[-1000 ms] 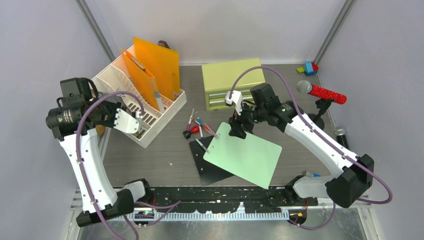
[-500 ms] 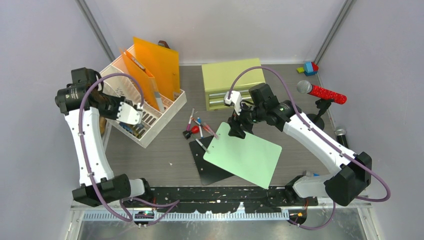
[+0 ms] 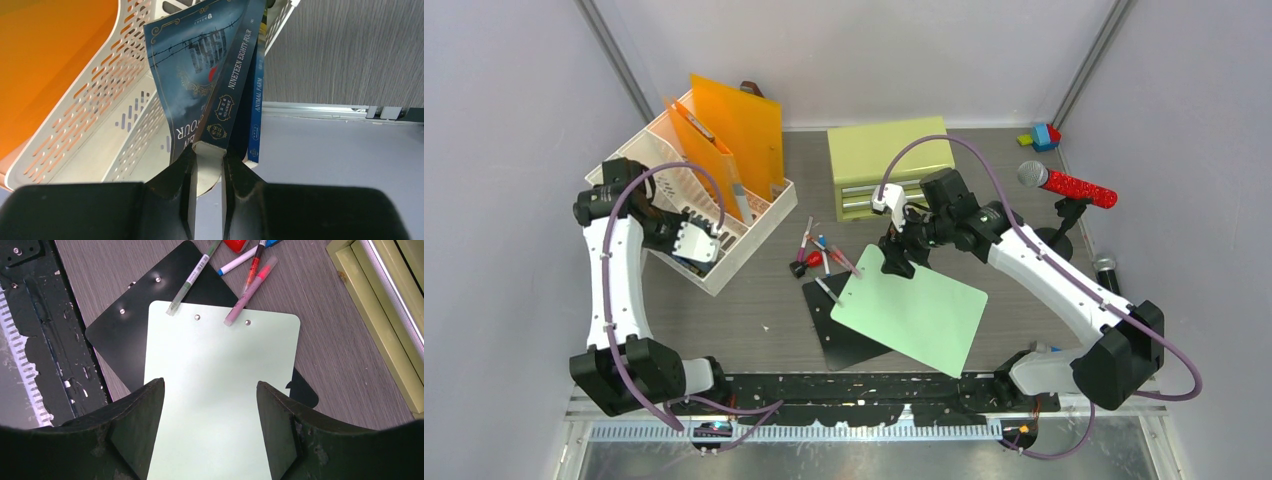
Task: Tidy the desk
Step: Place the book in the storage box.
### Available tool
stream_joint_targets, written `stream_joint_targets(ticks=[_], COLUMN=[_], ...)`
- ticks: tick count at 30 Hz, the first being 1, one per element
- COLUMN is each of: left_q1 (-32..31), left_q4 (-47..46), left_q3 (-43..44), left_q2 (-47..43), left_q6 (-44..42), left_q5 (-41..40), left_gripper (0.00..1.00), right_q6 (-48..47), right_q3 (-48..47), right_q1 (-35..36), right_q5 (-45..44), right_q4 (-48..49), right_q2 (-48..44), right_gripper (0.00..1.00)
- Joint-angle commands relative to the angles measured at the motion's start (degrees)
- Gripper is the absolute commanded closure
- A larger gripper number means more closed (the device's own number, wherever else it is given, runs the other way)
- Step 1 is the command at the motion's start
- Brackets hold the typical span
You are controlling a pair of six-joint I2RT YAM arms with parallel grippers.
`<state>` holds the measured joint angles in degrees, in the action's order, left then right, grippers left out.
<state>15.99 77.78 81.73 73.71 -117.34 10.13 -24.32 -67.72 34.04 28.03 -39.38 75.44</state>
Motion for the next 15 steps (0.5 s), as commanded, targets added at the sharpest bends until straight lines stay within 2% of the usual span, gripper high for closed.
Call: stream_joint_targets(ticks=[1, 8, 15], left_q1=[0.20, 0.18, 0.23], left_q4=[-3.11, 5.51, 15.62], left_q3=[2.18, 14.84, 24.93], left_q2=[-2.62, -3.26, -3.93], left_q6=[-3.35, -2.58, -3.46], left_q5=[-0.97, 3.43, -0.39], left_gripper=[1.00, 1.00, 1.00], right_q6=[-1.17, -1.10, -1.36], right_q3=[0.60, 0.25, 0.23], right_q1=[-0.13, -0.12, -0.11], right_q5=[-0.84, -0.62, -0.59], right_q4=[2.02, 1.94, 1.55], right_q2=[-0.39, 0.23, -0.51], right_gripper=[0.26, 0.26, 0.27])
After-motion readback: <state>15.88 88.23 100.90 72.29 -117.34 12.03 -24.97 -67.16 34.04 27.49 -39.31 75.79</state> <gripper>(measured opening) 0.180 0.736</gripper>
